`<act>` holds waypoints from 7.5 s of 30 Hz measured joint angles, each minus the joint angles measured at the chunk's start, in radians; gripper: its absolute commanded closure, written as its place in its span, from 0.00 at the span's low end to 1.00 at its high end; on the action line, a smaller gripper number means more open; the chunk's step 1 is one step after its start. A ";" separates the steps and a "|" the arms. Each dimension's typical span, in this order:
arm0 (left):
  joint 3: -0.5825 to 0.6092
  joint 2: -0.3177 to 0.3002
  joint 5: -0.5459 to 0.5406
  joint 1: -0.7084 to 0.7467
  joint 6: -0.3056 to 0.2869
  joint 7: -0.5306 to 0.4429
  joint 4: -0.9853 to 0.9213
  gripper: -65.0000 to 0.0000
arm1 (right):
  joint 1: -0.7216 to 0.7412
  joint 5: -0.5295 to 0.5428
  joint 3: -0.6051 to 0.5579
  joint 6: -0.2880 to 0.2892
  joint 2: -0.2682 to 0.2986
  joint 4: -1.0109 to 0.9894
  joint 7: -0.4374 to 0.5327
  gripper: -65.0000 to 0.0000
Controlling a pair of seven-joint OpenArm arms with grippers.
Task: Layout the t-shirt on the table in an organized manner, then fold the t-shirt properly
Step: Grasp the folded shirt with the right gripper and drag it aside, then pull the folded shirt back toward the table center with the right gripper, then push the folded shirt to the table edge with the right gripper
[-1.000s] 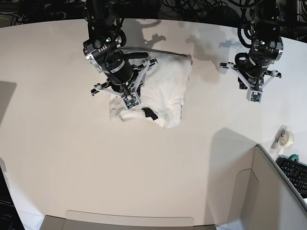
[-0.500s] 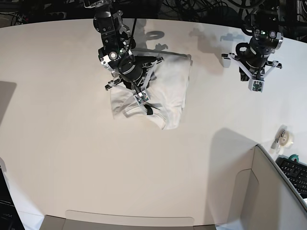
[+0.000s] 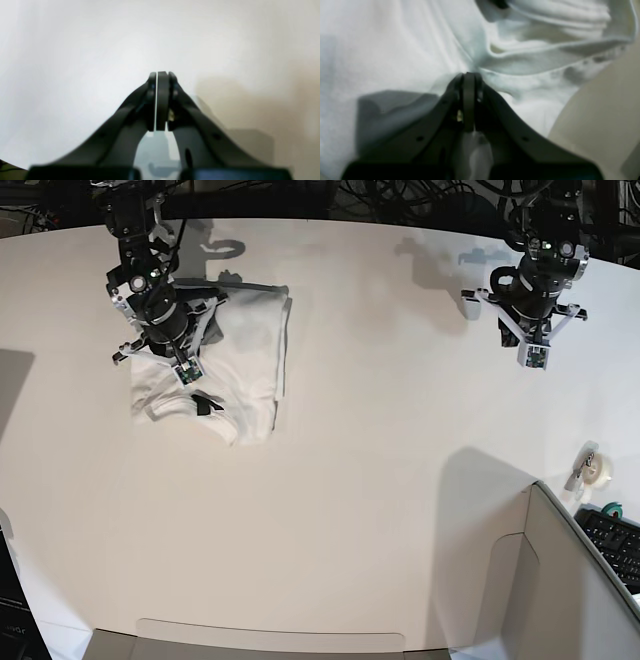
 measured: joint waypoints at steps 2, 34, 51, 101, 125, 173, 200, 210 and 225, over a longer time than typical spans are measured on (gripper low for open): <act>0.000 0.013 -0.001 0.000 -0.001 0.000 0.000 1.00 | -0.016 0.005 0.039 0.032 0.048 0.000 0.003 1.00; -0.005 0.040 0.000 0.000 -0.003 0.009 0.006 1.00 | -0.090 -0.027 0.411 0.137 0.209 0.268 -0.085 1.00; -0.058 0.041 -0.006 0.139 -0.003 -0.133 0.008 1.00 | -0.617 0.212 0.425 0.127 -0.054 0.277 -0.002 1.00; -0.051 0.075 -0.004 0.234 -0.003 -0.113 0.007 1.00 | -0.172 0.241 0.396 0.137 -0.269 0.117 -0.067 1.00; 0.048 0.072 -0.004 0.279 -0.003 -0.116 0.007 1.00 | -0.112 0.387 0.764 0.171 -0.331 0.108 -0.163 1.00; 0.087 0.074 0.000 0.273 0.000 -0.114 0.005 1.00 | 0.140 0.267 0.175 0.080 0.002 -0.147 -0.088 1.00; 0.087 0.074 0.000 0.277 0.000 -0.113 0.003 1.00 | 0.127 0.166 0.542 0.054 0.047 -0.198 -0.156 1.00; 0.087 0.074 0.000 0.276 0.000 -0.113 0.003 1.00 | 0.133 0.159 0.613 0.055 0.029 0.000 -0.203 1.00; 0.128 0.077 0.000 0.271 -0.003 -0.112 -0.005 1.00 | 0.107 0.418 0.557 0.080 -0.050 0.224 -0.328 1.00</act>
